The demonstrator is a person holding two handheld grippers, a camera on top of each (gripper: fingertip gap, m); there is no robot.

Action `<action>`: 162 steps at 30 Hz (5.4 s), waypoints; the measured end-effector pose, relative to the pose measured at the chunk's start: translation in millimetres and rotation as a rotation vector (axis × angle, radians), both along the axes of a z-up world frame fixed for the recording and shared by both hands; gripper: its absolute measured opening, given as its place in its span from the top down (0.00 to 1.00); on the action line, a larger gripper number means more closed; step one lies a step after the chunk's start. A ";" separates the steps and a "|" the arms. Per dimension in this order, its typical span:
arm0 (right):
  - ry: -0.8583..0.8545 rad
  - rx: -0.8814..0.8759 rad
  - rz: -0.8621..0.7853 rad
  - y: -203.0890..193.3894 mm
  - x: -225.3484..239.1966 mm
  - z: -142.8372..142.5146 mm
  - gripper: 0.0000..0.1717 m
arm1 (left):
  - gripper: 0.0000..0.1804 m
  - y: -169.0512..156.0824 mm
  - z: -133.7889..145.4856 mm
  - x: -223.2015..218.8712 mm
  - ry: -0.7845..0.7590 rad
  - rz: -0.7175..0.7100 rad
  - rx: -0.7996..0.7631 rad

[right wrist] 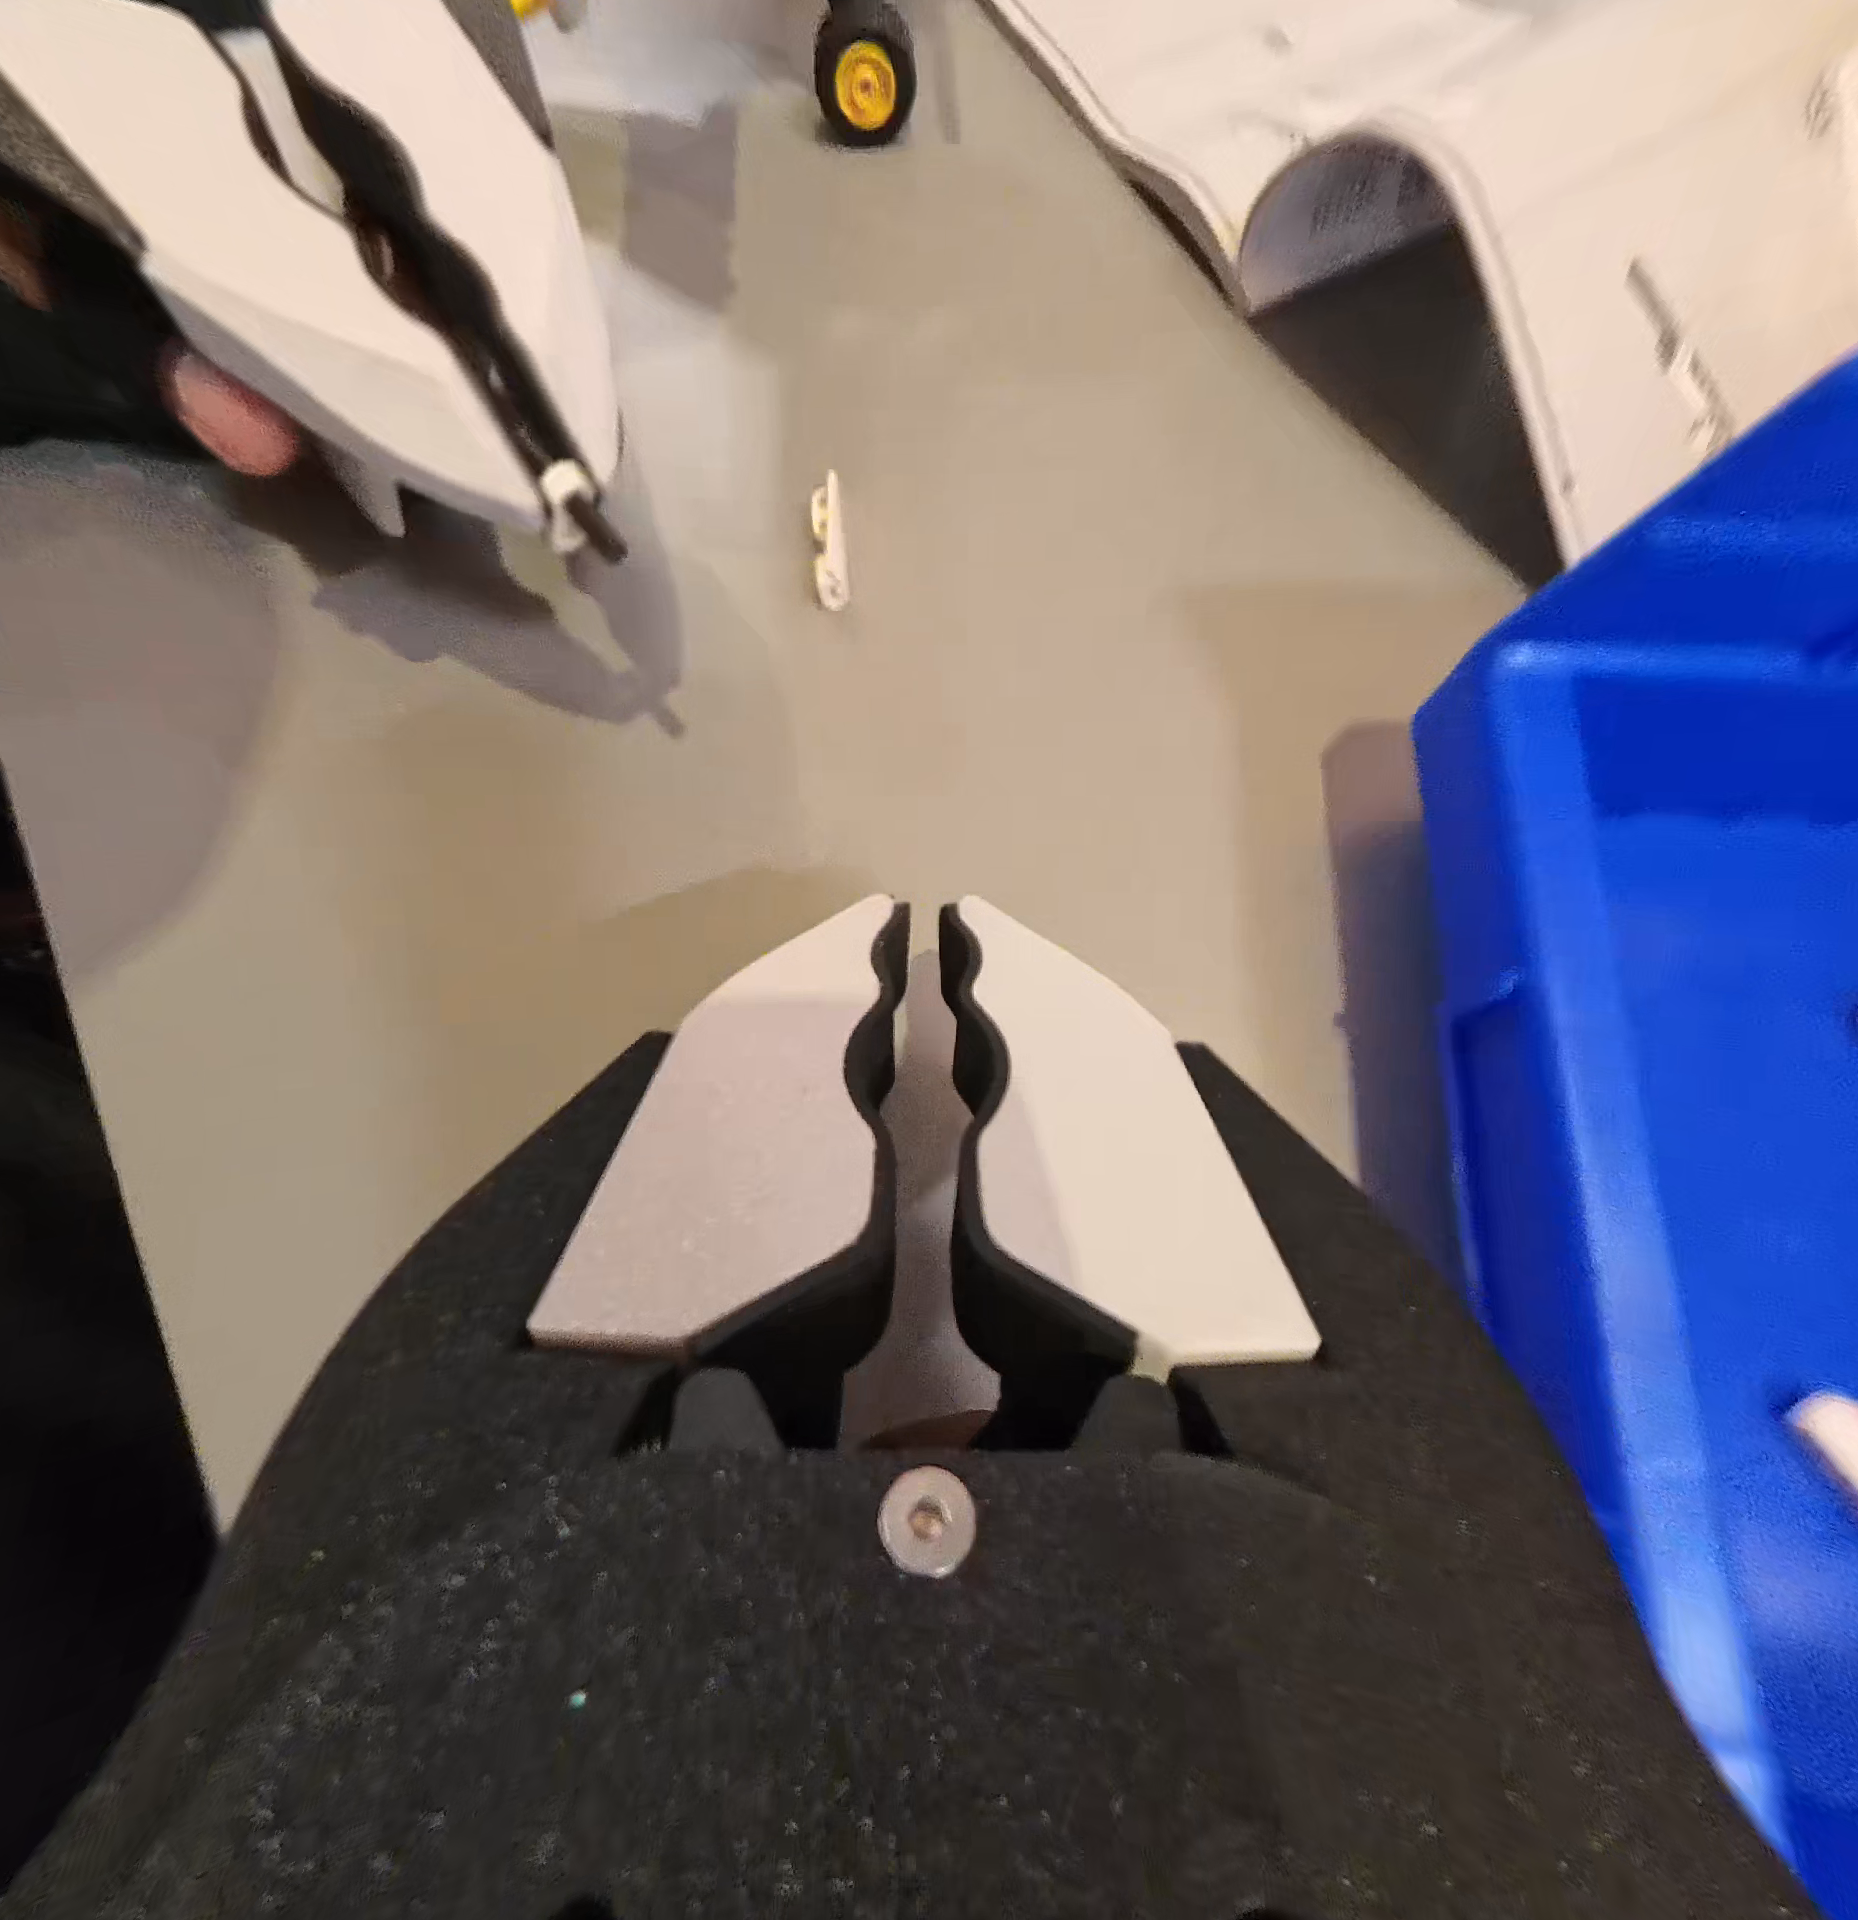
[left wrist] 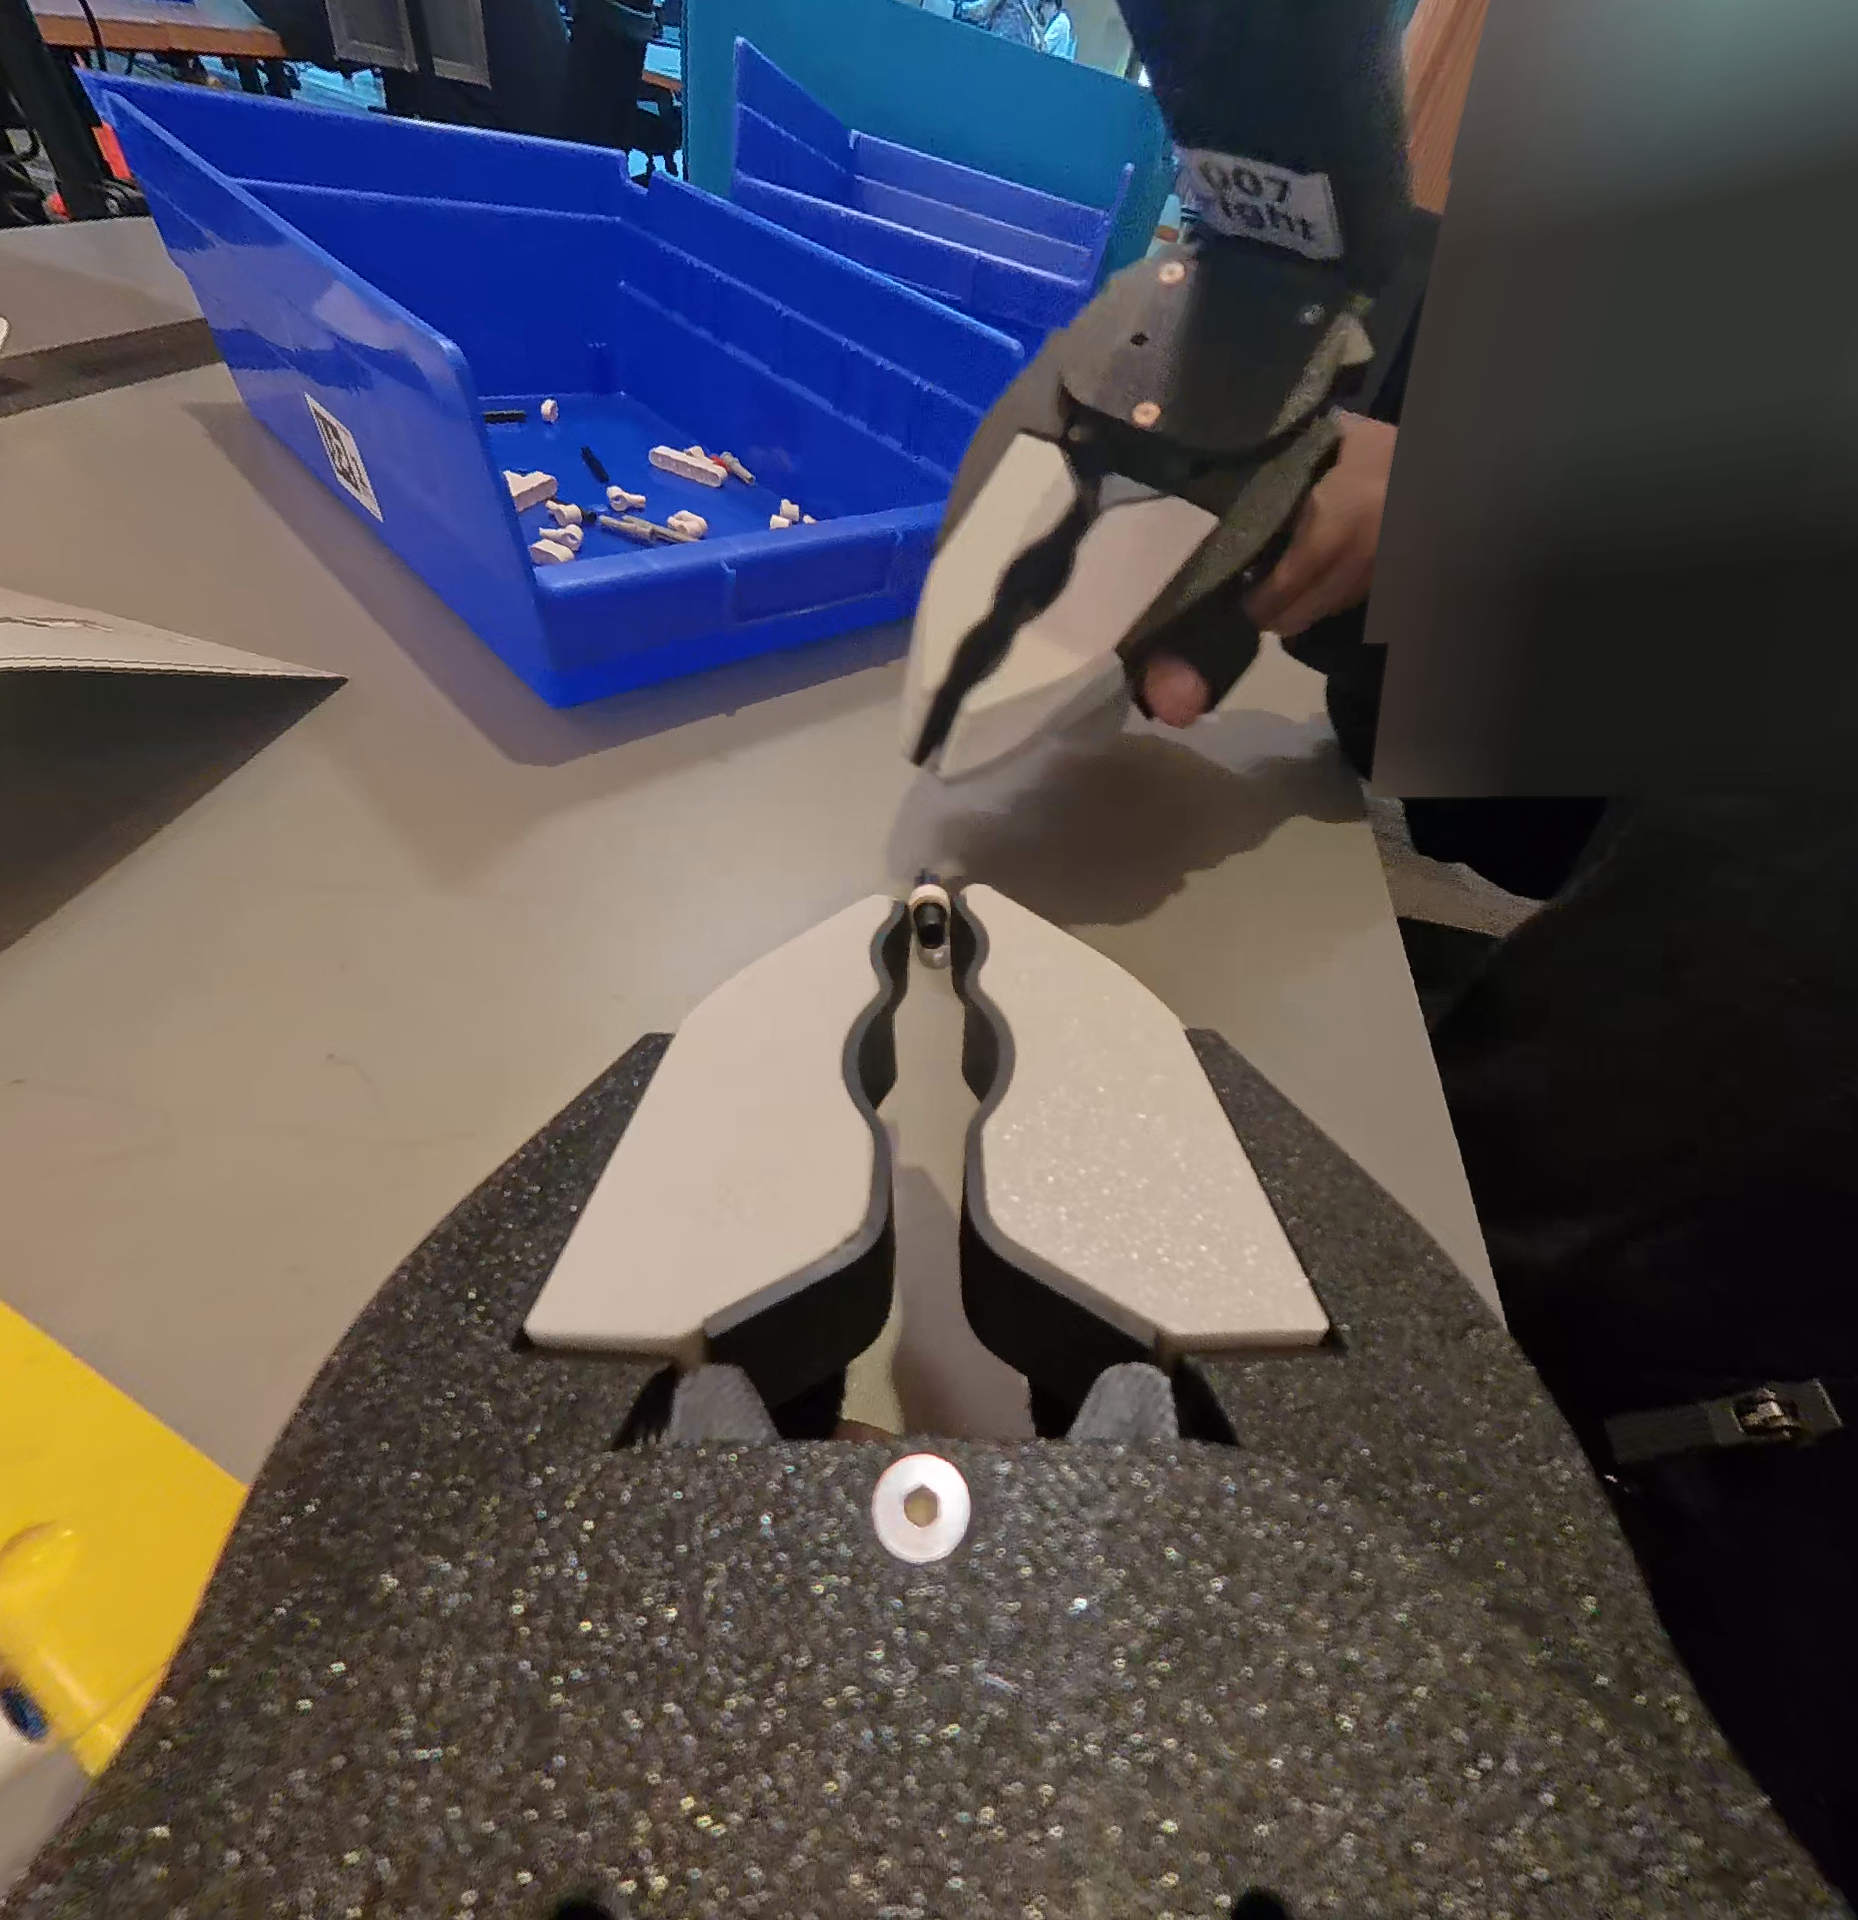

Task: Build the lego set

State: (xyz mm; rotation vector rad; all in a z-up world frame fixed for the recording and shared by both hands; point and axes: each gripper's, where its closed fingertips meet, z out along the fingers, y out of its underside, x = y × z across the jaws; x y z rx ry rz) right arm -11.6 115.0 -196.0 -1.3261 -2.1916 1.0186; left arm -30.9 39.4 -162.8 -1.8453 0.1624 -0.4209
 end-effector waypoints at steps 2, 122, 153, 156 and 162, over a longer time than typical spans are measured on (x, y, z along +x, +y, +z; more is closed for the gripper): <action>-0.045 -0.012 -0.020 -10.7 12.7 -7.4 0.97 | 0.96 -0.1 -0.2 0.2 -0.002 -0.001 -0.001; 0.067 -0.593 0.431 -87.8 -17.9 43.9 0.96 | 0.96 -10.2 8.1 19.0 -0.194 -0.153 -0.015; 0.168 -0.442 0.339 -83.1 -25.4 35.9 0.96 | 0.96 -5.8 17.3 -4.4 -0.216 -0.015 0.056; 0.175 -0.417 0.343 -83.2 -24.6 35.1 0.96 | 0.96 -6.0 14.8 -5.0 -0.171 -0.010 0.044; 0.196 -0.497 0.356 -77.6 -21.4 46.3 0.96 | 0.96 -8.8 7.5 3.5 -0.105 -0.070 0.005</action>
